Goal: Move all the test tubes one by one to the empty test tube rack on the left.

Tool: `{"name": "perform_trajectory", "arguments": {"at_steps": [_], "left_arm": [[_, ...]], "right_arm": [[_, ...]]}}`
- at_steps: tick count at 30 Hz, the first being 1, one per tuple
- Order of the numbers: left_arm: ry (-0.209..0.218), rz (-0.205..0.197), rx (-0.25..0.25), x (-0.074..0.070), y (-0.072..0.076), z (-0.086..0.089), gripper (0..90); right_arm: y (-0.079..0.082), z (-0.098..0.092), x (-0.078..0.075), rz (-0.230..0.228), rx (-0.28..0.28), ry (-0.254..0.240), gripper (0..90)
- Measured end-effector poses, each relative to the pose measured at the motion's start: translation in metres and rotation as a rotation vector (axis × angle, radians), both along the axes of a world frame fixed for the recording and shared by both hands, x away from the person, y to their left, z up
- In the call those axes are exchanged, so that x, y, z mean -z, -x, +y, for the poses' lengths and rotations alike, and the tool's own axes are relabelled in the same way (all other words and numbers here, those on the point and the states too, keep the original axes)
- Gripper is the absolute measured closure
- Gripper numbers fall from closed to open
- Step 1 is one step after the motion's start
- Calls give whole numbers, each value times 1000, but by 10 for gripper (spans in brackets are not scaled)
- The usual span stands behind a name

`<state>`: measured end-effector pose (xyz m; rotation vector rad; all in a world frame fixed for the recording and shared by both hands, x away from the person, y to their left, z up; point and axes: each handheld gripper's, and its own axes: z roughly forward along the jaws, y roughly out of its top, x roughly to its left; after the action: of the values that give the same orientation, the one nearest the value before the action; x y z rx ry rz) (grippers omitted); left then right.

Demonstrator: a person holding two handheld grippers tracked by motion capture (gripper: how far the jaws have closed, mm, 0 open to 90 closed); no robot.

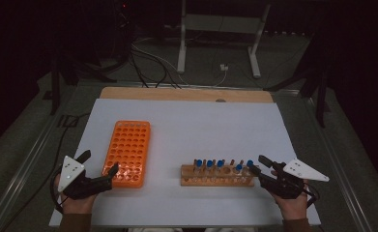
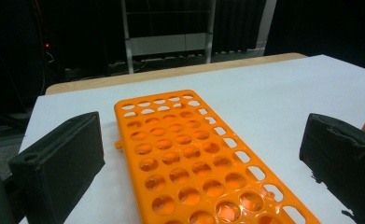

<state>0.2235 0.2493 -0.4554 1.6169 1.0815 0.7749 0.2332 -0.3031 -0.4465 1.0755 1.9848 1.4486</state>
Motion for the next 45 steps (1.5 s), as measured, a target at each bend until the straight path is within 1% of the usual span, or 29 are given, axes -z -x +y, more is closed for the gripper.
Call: {"name": "perform_trajectory", "arguments": {"at_steps": [2, 6, 11, 17, 21, 26, 29, 32, 34, 37, 40, 41, 42, 43, 45], "left_arm": [[1, 1, 2, 0, 0, 0, 5], [2, 2, 4, 0, 0, -1, 5], [-3, 10, 11, 1, -1, -2, 5], [-6, 16, 23, 1, -1, -4, 5], [-7, 19, 30, 1, -1, -4, 9], [-1, 25, 37, 1, -2, -4, 9], [5, 30, 42, 1, -3, -4, 9], [16, 35, 61, -1, -3, -5, 8], [35, 36, 76, -2, -3, -7, 9], [43, 30, 98, -6, -3, -9, 9], [39, 19, 125, -11, -3, -13, 9], [41, 13, 136, -12, -3, -14, 9], [46, 4, 150, -13, -3, -16, 9], [51, -4, 166, -14, -3, -17, 8], [46, -19, 189, -16, -3, -20, 9]], "right_arm": [[-2, 1, 2, 16, -6, 11, 546], [-6, 4, 5, 38, -29, 18, 615], [-11, 8, 9, 70, -38, 39, 636], [-16, 12, 14, 97, -53, 56, 663], [-16, 13, 15, 98, -63, 69, 748], [-16, 14, 14, 87, -63, 80, 758], [-16, 12, 12, 83, -58, 72, 760], [-15, 11, 7, 72, -57, 69, 761], [-14, 12, 3, 67, -54, 69, 762], [-15, 12, -3, 58, -54, 72, 763], [-16, 14, -10, 50, -55, 76, 764], [-16, 15, -16, 43, -55, 82, 764], [-16, 15, -16, 43, -55, 82, 764], [-17, 15, -22, 39, -56, 83, 764], [-17, 14, -25, 37, -58, 82, 765]]}}
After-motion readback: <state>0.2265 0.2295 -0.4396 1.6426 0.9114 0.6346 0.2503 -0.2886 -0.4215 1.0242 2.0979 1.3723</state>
